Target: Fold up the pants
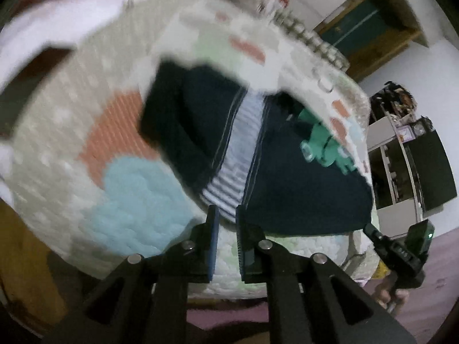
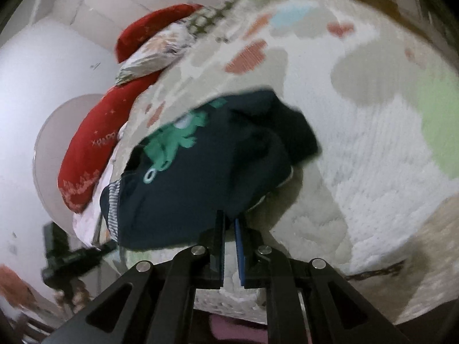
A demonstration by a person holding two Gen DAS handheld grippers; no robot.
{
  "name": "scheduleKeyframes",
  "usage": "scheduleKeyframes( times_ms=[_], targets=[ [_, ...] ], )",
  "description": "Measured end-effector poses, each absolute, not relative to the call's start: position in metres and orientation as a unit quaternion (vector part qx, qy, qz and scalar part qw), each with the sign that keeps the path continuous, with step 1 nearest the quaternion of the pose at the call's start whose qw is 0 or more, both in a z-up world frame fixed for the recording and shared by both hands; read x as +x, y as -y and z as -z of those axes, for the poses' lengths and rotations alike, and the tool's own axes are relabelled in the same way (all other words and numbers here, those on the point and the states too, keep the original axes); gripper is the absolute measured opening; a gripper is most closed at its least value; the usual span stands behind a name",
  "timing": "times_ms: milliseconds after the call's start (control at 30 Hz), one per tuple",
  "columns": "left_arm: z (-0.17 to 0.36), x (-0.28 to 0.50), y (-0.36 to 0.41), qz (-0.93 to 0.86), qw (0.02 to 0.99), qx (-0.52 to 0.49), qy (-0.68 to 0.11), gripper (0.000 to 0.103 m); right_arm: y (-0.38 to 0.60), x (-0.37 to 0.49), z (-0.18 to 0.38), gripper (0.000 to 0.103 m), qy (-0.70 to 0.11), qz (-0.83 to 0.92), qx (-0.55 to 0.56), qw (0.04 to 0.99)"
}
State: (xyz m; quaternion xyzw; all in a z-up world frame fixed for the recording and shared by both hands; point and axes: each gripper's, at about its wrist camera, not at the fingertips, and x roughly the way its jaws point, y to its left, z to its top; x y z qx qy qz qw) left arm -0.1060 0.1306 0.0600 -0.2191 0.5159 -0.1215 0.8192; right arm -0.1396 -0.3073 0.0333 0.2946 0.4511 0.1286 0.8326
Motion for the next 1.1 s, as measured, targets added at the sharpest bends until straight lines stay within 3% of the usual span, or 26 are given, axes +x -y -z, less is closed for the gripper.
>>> scheduleKeyframes(
  times_ms=[33,100,200,300,533,567,600,633,733,833,1100],
  targets=[
    [-0.067,-0.107,-0.134,0.125,0.823,-0.222,-0.507,0.016,0.305,-0.142,-0.043,0.009,-0.442,-0.132,0.279,0.842],
    [-0.080,-0.105,-0.140,0.127,0.834,-0.225,-0.488,0.034,0.300,-0.142,-0.058,0.013,-0.430,-0.134,0.258,0.854],
    [-0.083,-0.099,-0.145,0.102,0.841,-0.220,-0.484,0.042,0.285,-0.135,-0.074,0.040,-0.419,-0.142,0.226,0.868],
    [-0.064,-0.092,-0.149,0.084,0.827,-0.230,-0.505,0.050,0.274,-0.127,-0.074,0.041,-0.424,-0.149,0.209,0.869],
    [-0.031,-0.072,-0.141,0.071,0.809,-0.240,-0.532,0.050,0.240,-0.133,-0.052,0.041,-0.446,-0.154,0.147,0.869],
    [-0.035,-0.068,-0.134,0.070,0.816,-0.224,-0.529,0.047,0.233,-0.134,-0.053,0.041,-0.443,-0.155,0.122,0.874],
    [-0.037,-0.067,-0.131,0.068,0.818,-0.217,-0.528,0.024,0.227,-0.133,-0.053,0.044,-0.441,-0.156,0.105,0.878],
    [-0.038,-0.064,-0.128,0.065,0.819,-0.209,-0.531,0.013,0.222,-0.133,-0.052,0.046,-0.440,-0.157,0.088,0.880],
    [-0.039,-0.065,-0.121,0.050,0.823,-0.190,-0.533,0.009,0.209,-0.125,-0.041,0.047,-0.435,-0.146,0.038,0.888],
    [-0.042,-0.072,-0.119,0.047,0.828,-0.175,-0.531,0.007,0.200,-0.115,-0.022,0.002,-0.460,-0.138,0.005,0.877],
    [-0.073,-0.073,-0.128,0.081,0.823,-0.224,-0.515,0.006,0.221,-0.120,-0.060,0.000,-0.418,-0.145,0.064,0.895]
  ],
)
